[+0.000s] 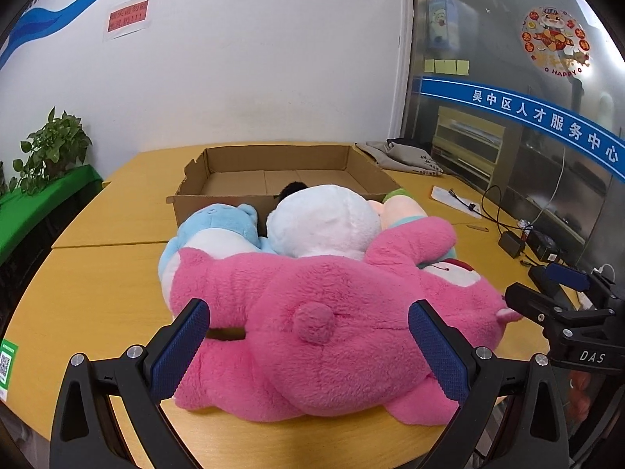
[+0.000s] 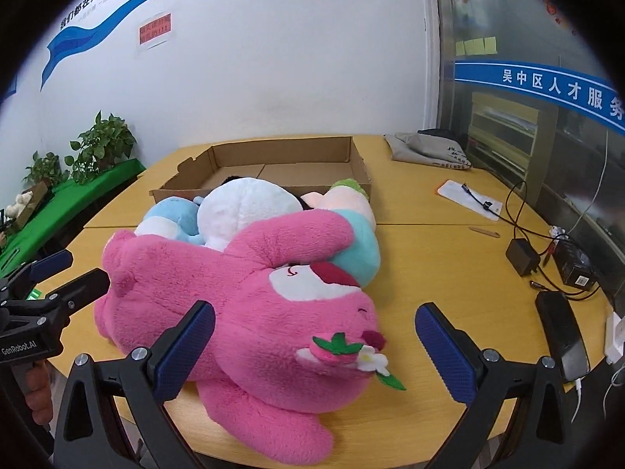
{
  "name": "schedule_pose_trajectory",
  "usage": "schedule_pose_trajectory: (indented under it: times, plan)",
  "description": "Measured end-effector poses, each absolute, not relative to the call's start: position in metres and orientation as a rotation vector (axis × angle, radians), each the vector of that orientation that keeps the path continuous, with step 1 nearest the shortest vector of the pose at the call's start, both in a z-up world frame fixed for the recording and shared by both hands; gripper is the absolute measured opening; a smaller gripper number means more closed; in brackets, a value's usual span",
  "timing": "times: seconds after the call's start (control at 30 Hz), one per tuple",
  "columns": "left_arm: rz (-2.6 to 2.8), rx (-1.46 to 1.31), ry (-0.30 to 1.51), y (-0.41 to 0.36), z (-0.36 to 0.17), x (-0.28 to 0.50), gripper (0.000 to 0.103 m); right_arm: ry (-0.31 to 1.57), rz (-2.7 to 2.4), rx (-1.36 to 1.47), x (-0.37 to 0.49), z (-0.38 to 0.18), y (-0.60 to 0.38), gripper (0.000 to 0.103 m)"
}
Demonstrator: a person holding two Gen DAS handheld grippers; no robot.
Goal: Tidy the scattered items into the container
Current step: 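Move both grippers over the large pink plush bear on the table, then close both grippers on the pink bear's body from either side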
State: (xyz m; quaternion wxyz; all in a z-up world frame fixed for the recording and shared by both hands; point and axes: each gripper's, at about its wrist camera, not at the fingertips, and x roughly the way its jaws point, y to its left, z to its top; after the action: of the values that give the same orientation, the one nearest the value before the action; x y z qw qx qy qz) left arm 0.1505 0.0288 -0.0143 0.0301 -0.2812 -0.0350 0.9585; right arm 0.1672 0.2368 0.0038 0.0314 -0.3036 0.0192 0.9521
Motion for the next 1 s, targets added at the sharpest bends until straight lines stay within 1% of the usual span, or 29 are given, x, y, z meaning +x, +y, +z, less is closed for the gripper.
schedule_pose_trajectory:
  times: [0.43, 0.77, 1.0]
  plan:
    - [2.875, -0.938, -0.176, 0.019, -0.028, 0.125, 0.103, 0.071, 2.953, -0.992, 0.144, -0.004, 0.240, 0.102]
    - [2.816, -0.959, -0.183, 0.017, -0.038, 0.110, 0.103, 0.068, 2.950, -1.051, 0.126, -0.015, 0.236, 0.102]
    - [2.759, -0.991, -0.219, 0.012, -0.049, 0.101, 0.103, 0.099, 2.946, -1.081, 0.118, -0.022, 0.239, 0.102]
